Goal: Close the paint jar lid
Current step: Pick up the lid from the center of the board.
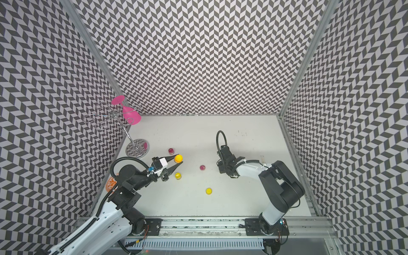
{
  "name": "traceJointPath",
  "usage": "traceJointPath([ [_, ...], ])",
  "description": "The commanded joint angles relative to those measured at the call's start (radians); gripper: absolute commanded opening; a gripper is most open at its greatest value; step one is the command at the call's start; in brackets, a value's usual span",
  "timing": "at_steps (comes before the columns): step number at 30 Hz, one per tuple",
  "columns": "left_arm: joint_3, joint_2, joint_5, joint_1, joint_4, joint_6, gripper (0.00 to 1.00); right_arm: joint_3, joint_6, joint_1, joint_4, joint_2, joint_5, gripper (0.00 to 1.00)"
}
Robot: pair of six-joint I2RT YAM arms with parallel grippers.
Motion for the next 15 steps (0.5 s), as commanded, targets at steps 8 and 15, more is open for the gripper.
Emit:
traceJointPath([
  [8,-0.005,0.001,-0.003,-0.005,-0.001,0.006,0.32,0.005,0.0,0.005,0.023,0.025,0.002,0.37],
  [15,-0.003,0.001,-0.002,-0.005,-0.001,0.006,0.32,0.002,0.003,0.005,0.026,0.032,0.0,0.38],
])
